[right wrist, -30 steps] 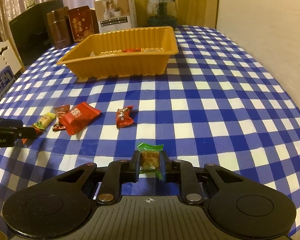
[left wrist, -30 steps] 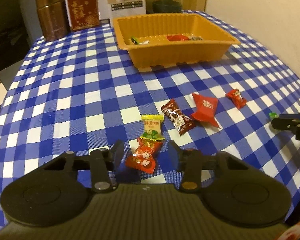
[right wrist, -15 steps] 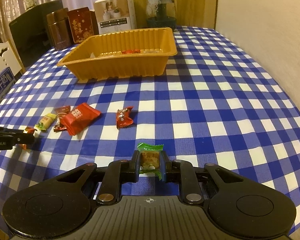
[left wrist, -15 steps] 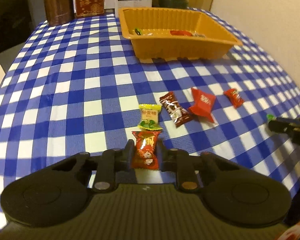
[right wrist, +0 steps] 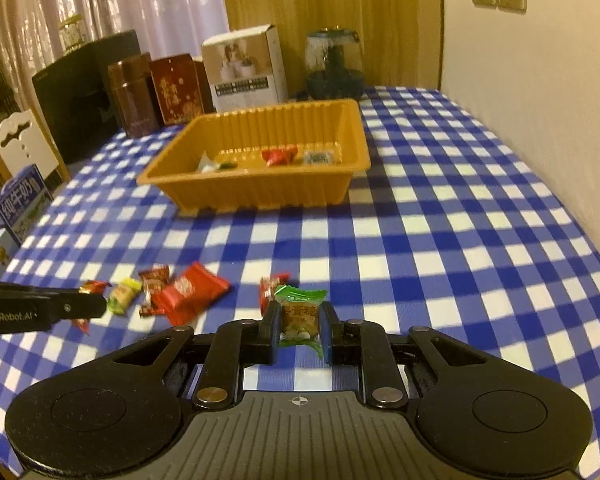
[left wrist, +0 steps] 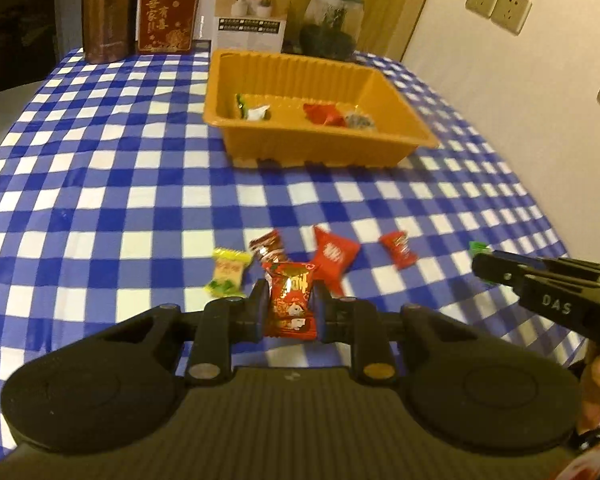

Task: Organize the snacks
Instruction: 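Carry both candies over the orange tray and open both tools to drop them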

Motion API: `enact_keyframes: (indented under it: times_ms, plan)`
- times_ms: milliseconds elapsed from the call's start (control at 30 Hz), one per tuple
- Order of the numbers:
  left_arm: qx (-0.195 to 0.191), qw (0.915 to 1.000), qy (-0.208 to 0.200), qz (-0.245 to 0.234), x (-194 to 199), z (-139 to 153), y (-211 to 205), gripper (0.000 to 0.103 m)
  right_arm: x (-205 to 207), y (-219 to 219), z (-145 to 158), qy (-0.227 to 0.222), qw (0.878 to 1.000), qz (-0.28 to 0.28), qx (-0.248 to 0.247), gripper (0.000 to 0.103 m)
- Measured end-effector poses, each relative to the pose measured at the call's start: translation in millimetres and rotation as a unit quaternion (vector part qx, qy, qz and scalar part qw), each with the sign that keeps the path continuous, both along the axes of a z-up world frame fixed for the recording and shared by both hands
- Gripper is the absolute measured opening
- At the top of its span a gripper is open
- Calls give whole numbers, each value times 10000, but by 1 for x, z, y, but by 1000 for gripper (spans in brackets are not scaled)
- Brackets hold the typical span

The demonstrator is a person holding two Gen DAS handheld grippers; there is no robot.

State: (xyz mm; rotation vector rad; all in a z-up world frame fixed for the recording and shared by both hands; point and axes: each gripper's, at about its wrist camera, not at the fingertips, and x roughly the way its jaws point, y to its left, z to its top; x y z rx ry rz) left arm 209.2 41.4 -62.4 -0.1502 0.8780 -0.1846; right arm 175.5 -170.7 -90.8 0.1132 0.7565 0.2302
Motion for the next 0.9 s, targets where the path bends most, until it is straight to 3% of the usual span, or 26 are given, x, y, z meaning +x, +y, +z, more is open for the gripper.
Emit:
enact_keyframes:
  times_ms: [400,900]
  plan:
    - [-123,9992,-357,-124,29,36,-18,20,37,-3,27,-185,9996,-4,221,20]
    - [-61,9971,-760,-86,107,64,-22,20,123,1,60,-380,9985,103,389,20]
